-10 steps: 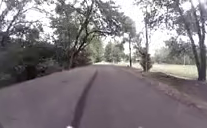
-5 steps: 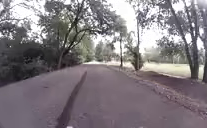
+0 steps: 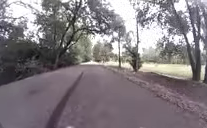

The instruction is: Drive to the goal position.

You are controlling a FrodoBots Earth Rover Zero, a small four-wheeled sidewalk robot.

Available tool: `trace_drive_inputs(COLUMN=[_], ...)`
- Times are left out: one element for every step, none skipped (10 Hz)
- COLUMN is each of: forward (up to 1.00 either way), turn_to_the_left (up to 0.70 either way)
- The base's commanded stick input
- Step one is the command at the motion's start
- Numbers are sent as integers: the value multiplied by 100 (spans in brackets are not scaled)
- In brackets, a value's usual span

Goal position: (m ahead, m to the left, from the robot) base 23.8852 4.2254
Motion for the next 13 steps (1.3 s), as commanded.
trace_drive_inputs(forward=[100,100,100,100,100,100,100,100,100,100,100,100,100], turn_to_the_left=[1,1,1,0,-2,-3,-6,-12,-14,-16,-18,-18,-19])
